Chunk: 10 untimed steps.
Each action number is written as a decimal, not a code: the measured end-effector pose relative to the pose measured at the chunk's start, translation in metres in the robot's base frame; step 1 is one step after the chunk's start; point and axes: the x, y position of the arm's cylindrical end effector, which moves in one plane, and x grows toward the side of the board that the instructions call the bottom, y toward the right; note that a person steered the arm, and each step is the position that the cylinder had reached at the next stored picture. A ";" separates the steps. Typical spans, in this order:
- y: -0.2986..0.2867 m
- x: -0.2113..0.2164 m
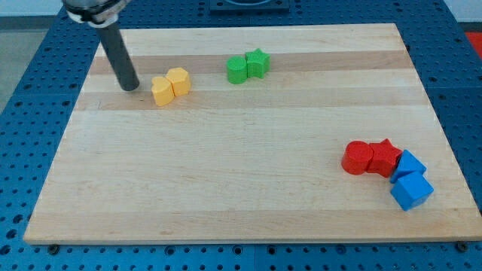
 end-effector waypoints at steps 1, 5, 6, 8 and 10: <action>0.031 0.016; 0.156 0.078; 0.185 0.095; 0.228 0.104; 0.252 0.145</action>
